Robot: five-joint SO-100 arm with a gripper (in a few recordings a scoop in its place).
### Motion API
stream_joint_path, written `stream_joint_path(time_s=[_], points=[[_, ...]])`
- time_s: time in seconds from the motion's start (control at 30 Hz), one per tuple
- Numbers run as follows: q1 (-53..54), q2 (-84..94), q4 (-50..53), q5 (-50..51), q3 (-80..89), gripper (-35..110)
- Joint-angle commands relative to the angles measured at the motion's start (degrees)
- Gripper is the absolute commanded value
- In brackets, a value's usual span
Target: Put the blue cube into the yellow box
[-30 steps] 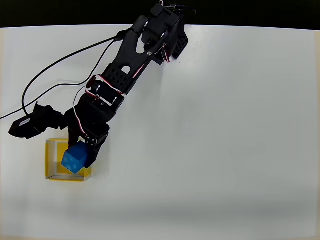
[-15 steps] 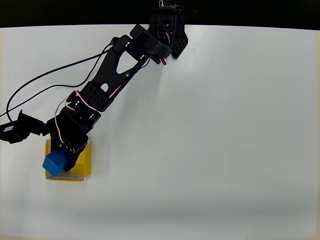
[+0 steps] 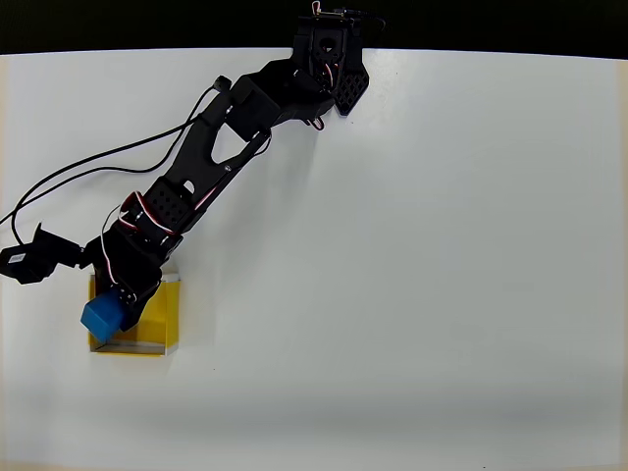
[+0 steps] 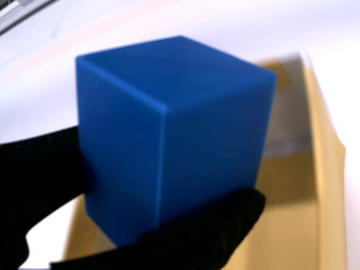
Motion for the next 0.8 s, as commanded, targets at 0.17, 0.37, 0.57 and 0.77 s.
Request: stream_joint_path(time_s=[0.17,0.37,0.57,0.77], points=[[0.62,1.23,-1.23,-0.26,-9.49,17],[0.18,0.53,-1.76,2.46,-8.96,25],[-0.18,1.23,-1.49,3.08,-8.0,31],[-1.05,6.68,-2.46,2.2,-4.13,33]])
